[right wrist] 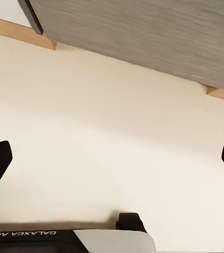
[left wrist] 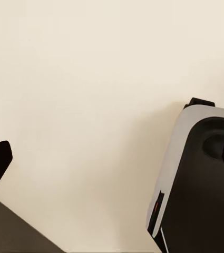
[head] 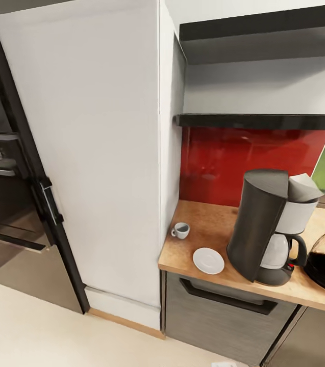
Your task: Set up a coffee station on the kitchen countertop: keep the coffee maker on the countertop, move the bottle of coffee from the kitchen shelf to the counter next to the coffee maker, place a paper coffee filter on top of the coffee maker, put the saucer next to the coffee maker with the coffee cup on the saucer, and place the electric kettle next to the coffee maker.
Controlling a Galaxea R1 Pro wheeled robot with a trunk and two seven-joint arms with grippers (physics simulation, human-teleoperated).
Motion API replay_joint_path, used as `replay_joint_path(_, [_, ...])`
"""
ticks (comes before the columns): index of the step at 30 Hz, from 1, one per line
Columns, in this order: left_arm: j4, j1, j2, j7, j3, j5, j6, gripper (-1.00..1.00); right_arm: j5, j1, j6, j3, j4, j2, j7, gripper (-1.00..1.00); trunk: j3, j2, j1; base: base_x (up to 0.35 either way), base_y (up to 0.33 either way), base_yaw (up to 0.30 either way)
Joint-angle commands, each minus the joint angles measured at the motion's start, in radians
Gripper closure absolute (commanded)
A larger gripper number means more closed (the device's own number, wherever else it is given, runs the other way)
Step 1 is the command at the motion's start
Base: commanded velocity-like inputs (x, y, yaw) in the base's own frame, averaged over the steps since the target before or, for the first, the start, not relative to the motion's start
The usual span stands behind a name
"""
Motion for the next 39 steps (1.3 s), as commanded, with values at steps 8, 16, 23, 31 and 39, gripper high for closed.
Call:
replay_joint_path(8, [-0.001, 0.000, 0.000, -0.002, 0.001, 0.010, -0.003, -1.00, -0.010, -0.001, -0.004, 0.009, 0.001, 0.000, -0.003, -1.00, -0.002, -0.001, 0.000, -0.063, 0.258, -0.267])
replay_joint_path(16, [-0.001, 0.000, 0.000, -0.002, 0.001, 0.010, -0.005, -1.00, -0.010, -0.001, -0.004, 0.009, 0.002, 0.001, -0.003, -1.00, -0.002, -0.001, 0.000, -0.006, 0.137, -0.267])
replay_joint_path(23, [-0.001, 0.000, 0.000, -0.002, 0.000, 0.010, -0.004, -1.00, -0.010, -0.001, -0.004, 0.009, 0.002, 0.000, -0.004, -1.00, -0.002, -0.001, 0.000, 0.000, 0.005, -0.267])
replay_joint_path(31, [-0.001, 0.000, -0.001, -0.002, -0.001, 0.007, -0.003, -1.00, -0.010, -0.001, -0.004, 0.009, 0.003, 0.001, -0.004, -1.00, -0.002, -0.001, 0.000, 0.000, -0.008, -0.249])
replay_joint_path(39, [0.000, 0.000, 0.000, -0.002, 0.000, 0.007, -0.003, -1.00, -0.009, -0.001, -0.004, 0.008, 0.003, -0.004, -0.004, -1.00, -0.002, -0.001, 0.000, 0.000, -0.187, -0.039])
